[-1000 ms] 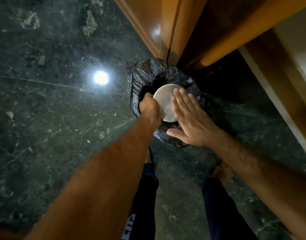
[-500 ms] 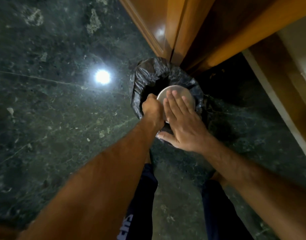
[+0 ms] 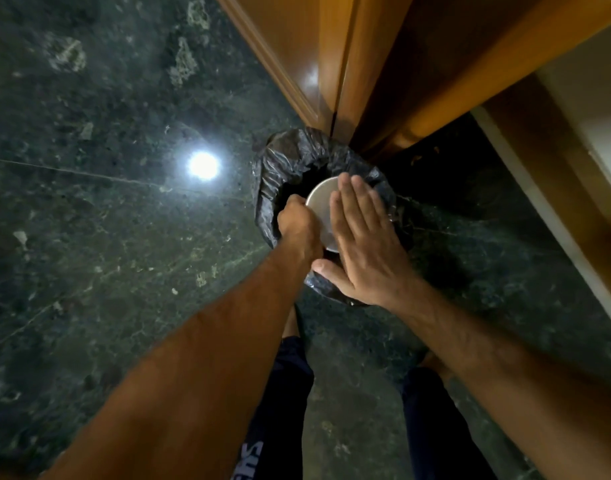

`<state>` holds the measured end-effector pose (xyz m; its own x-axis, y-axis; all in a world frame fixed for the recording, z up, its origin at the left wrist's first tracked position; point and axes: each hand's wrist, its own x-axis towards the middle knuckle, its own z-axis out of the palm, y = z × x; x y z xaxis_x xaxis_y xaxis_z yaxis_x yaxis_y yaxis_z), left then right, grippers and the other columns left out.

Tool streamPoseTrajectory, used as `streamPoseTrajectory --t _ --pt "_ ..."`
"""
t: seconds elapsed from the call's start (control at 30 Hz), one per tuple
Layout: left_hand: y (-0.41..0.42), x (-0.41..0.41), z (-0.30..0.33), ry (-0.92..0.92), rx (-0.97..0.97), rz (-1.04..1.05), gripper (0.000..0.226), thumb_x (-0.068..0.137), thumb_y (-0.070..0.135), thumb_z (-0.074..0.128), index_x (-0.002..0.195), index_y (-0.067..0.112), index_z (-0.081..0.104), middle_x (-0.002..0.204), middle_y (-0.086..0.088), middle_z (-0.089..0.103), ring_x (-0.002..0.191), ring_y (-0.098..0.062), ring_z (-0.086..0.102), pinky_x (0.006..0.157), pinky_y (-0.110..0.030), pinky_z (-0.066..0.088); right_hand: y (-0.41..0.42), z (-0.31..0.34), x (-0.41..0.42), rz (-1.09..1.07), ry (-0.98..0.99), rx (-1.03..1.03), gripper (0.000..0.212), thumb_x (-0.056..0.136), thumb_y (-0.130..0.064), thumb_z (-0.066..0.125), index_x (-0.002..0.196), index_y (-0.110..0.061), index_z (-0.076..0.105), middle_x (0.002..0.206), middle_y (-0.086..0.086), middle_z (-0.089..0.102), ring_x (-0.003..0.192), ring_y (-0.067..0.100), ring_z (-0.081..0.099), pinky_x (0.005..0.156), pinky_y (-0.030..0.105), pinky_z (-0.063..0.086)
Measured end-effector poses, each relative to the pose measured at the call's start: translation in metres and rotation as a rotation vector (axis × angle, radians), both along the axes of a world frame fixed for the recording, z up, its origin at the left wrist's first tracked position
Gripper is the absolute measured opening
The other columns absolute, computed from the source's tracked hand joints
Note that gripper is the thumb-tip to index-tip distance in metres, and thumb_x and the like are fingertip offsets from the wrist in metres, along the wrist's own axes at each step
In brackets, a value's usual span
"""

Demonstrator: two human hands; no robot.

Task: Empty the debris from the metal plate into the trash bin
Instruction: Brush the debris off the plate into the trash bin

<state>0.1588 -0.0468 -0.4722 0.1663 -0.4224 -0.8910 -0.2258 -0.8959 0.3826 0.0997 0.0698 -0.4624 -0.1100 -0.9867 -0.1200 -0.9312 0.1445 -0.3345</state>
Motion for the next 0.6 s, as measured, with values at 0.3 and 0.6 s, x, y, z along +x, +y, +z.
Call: streamPoseTrajectory --t 0.3,0.6 --pt "0.000 0.004 -0.002 0.057 0.034 0.003 0.030 0.085 0.027 0.046 0.083 0.004 0.066 0.091 -0.017 0.071 0.082 -0.033 0.068 0.077 -0.045 0.059 0.011 0.000 0.010 0.080 0.037 0.030 0.094 0.097 -0.067 0.024 0.151 0.009 0.013 0.159 0.030 0.003 0.150 0.041 -0.004 0.122 0.061 0.010" --pt "0.006 0.008 0.014 -0.032 -0.131 -0.208 0.028 0.089 0.028 0.043 0.071 0.012 0.057 0.079 -0.013 0.060 0.080 -0.031 0.058 0.068 -0.040 0.048 0.008 0.024 -0.007 -0.778 -0.277 0.091 0.072 0.098 -0.056 0.036 0.146 -0.002 0.038 0.147 0.023 0.044 0.129 0.037 0.048 0.095 0.041 0.045"
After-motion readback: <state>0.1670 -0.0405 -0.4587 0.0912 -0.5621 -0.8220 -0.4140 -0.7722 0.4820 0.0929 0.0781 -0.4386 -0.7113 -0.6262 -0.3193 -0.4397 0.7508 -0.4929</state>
